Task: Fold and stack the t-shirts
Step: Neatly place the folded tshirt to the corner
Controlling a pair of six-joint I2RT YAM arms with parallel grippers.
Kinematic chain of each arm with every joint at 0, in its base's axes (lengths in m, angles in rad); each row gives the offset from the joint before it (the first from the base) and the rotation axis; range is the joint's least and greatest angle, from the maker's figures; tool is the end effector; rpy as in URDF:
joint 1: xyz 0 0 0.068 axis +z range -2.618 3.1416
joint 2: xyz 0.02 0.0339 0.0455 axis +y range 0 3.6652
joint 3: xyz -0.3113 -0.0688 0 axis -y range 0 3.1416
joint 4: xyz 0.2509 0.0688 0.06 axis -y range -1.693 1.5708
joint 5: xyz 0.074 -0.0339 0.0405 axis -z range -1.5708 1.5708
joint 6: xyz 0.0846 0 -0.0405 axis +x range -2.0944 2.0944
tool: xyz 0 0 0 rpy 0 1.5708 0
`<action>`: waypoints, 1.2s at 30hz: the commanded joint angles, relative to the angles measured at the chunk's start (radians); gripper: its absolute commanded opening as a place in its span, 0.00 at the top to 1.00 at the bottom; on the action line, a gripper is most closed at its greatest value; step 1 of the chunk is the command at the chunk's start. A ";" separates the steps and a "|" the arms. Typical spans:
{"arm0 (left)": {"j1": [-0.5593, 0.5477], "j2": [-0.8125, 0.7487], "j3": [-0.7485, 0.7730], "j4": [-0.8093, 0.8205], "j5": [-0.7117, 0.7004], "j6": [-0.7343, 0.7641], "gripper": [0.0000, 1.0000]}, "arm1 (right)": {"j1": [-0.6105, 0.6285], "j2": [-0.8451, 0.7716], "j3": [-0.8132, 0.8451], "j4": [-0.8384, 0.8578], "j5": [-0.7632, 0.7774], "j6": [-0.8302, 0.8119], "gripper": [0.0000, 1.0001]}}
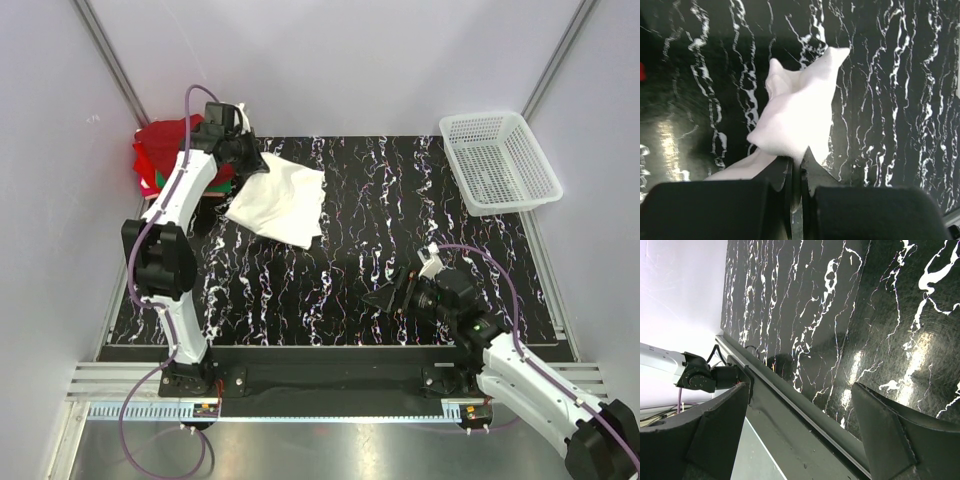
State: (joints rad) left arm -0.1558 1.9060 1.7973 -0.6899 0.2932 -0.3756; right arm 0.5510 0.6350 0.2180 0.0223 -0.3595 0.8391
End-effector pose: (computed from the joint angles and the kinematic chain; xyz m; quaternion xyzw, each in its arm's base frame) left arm 0.4768 -0.0996 0.3289 -0.0458 0.9170 -0.2284 0.3239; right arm 0.1246 0.1115 0.1925 0.0194 0.8244 0.4638 0.3239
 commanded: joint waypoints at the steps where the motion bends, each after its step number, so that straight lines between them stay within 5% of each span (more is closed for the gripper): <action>1: 0.027 0.028 0.128 -0.071 -0.019 0.049 1.00 | 0.006 0.009 -0.003 0.053 0.001 -0.002 0.09; 18: 0.154 0.134 0.632 -0.241 0.052 0.084 1.00 | 0.006 0.078 -0.005 0.103 -0.021 -0.002 0.08; 36: 0.314 0.117 0.689 -0.108 0.176 -0.014 0.94 | 0.001 0.189 0.007 0.162 -0.050 -0.006 0.08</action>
State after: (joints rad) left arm 0.1417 2.0468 2.4149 -0.9047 0.4149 -0.3656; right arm 0.5510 0.8196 0.2142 0.1307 -0.3885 0.8387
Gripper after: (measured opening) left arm 0.061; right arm 0.917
